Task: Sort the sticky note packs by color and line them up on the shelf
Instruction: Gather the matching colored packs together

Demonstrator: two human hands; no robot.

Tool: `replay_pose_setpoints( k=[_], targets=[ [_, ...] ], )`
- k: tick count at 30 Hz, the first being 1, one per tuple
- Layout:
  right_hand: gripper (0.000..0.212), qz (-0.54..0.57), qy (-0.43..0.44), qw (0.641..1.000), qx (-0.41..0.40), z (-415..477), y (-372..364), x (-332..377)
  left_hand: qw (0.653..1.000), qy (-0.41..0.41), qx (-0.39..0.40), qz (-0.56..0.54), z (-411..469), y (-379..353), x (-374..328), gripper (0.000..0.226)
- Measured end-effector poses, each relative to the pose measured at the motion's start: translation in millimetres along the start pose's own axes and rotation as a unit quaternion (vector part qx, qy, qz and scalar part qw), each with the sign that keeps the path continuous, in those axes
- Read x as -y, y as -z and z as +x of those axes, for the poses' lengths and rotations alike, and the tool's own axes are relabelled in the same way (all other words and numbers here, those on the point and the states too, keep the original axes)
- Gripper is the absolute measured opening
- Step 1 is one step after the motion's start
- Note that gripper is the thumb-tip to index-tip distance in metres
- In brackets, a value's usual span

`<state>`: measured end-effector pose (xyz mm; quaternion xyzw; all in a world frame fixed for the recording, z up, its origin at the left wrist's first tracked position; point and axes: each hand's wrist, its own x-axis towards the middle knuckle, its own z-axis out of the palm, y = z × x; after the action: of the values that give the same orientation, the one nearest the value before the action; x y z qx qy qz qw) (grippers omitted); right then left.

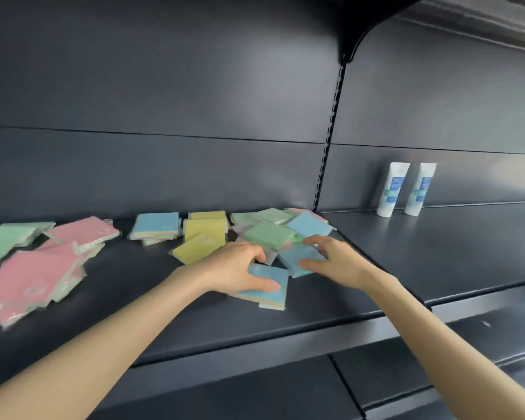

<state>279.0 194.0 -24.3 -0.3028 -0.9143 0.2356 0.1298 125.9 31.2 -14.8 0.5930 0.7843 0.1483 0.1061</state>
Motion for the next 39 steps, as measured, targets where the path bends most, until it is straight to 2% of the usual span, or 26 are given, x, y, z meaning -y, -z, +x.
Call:
replay_pose_setpoints(
  k=[9,13,14,20,22,23,25,27,29,32,35,39],
  targets=[
    [0.072,0.103,0.046,0.99,0.088,3,13,-31,0.986,0.115,-0.062,-0.102,-3,-26,-30,0.068],
    [0.04,0.184,0.066,0.974,0.113,2,15,-41,0.961,0.147,-0.124,-0.199,-9,-35,-38,0.05],
    [0.039,0.186,0.069,0.974,0.11,1,16,-43,0.952,0.152,-0.147,-0.221,-11,-37,-40,0.048],
    [0.067,0.112,0.044,0.988,0.094,-3,5,-45,0.893,0.167,-0.251,-0.334,-15,-46,-46,0.035],
    [0.074,0.128,0.036,0.988,0.085,-6,5,-42,0.875,0.167,-0.269,-0.366,-17,-45,-48,0.03],
    [0.069,0.149,0.035,0.985,0.086,-7,7,-41,0.865,0.17,-0.28,-0.379,-18,-45,-48,0.028],
    [0.044,0.191,0.039,0.976,0.093,-10,11,-40,0.843,0.172,-0.301,-0.412,-20,-45,-46,0.031],
    [0.024,0.217,0.047,0.97,0.1,-13,13,-39,0.82,0.168,-0.321,-0.443,-22,-44,-44,0.042],
    [0.023,0.22,0.055,0.968,0.106,-15,13,-39,0.803,0.164,-0.338,-0.462,-24,-43,-44,0.046],
    [0.026,0.23,0.048,0.965,0.118,-15,15,-41,0.789,0.159,-0.354,-0.476,-23,-44,-43,0.03],
    [0.033,0.254,0.052,0.958,0.124,-15,17,-45,0.783,0.168,-0.363,-0.476,-21,-46,-41,0.025],
    [0.044,0.321,0.055,0.942,0.083,-20,13,-49,0.776,0.176,-0.367,-0.483,-20,-46,-42,0.026]
  ],
)
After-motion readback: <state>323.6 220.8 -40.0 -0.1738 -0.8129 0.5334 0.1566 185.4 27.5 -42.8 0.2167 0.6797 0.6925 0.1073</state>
